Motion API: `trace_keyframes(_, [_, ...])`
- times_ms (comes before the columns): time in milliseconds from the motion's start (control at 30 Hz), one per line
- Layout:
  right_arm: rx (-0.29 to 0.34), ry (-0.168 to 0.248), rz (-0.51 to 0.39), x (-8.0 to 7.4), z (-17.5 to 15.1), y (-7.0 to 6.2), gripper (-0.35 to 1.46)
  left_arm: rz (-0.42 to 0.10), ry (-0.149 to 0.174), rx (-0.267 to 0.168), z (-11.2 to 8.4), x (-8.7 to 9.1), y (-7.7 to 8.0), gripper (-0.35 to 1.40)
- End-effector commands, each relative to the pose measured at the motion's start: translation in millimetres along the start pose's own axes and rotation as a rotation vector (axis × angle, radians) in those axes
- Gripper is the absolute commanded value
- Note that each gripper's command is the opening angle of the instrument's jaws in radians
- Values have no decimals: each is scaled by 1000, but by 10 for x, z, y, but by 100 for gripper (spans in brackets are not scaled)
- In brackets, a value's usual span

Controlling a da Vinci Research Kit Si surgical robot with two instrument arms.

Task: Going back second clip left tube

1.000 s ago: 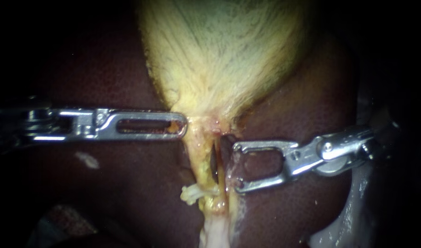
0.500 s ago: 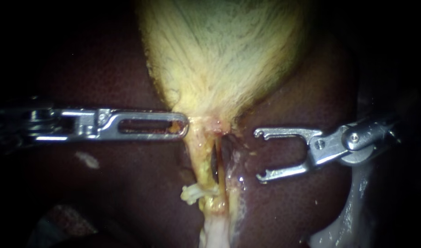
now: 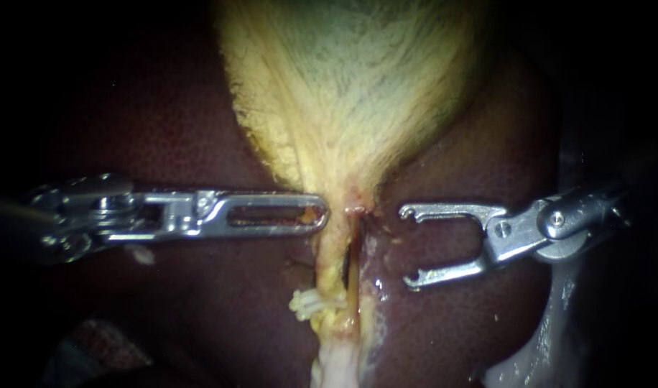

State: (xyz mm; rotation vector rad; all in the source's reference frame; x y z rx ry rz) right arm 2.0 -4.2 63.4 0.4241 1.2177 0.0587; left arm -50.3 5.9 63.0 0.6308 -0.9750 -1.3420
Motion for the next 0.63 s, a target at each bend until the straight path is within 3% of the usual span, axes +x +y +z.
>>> trace_keyframes(33, [0,0,0,0,0,0,60,0,0,0,1,0,0,-35])
trace_keyframes(633, [1,0,0,0,-2,-1,60,0,1,0,2,-1,3,-35])
